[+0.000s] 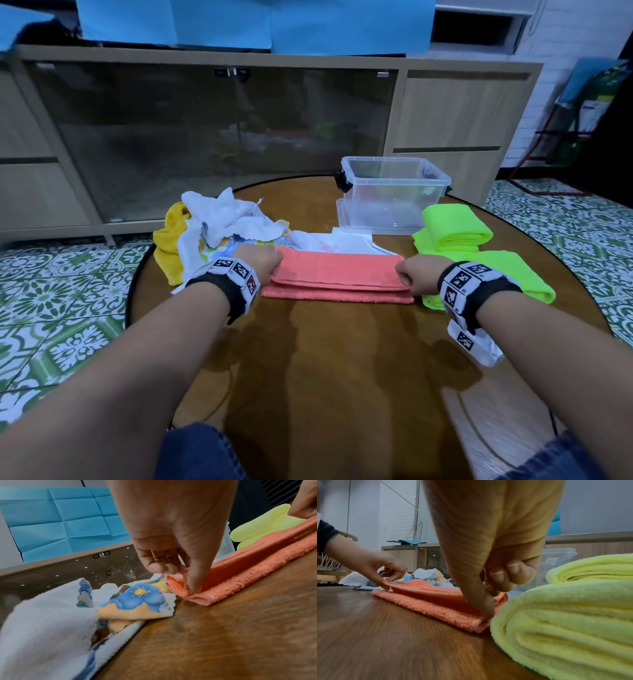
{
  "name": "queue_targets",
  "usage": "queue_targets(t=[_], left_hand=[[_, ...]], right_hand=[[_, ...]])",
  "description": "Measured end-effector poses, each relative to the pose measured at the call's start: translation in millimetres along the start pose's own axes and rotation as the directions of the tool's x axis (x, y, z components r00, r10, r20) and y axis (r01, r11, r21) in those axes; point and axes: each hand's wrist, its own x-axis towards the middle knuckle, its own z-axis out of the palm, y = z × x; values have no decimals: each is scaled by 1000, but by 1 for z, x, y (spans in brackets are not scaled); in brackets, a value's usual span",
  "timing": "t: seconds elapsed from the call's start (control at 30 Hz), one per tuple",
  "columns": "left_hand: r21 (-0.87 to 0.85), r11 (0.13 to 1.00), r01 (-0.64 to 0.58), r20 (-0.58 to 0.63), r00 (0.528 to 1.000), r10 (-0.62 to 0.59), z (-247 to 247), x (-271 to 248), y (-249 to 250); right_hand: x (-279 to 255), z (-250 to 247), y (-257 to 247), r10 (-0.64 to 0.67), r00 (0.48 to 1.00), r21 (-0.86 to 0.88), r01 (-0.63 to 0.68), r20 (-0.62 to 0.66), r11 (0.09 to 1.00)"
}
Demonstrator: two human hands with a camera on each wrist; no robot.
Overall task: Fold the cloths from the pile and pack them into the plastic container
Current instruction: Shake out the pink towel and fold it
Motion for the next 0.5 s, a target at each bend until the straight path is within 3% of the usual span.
queue_targets(t=[0.23, 0.37, 0.5], left_hand=[[-134, 991, 30, 189, 982, -4, 0, 2, 4], [-174, 984, 28, 229, 973, 13, 2, 1, 3], [-111, 994, -18, 158, 987, 36, 0, 2, 4]], right_hand=[[2, -1, -8, 1, 975, 55, -14, 224, 998], [1, -1, -12, 7, 980, 52, -17, 198, 999], [-1, 0, -19, 7, 993, -77, 2, 119, 997]])
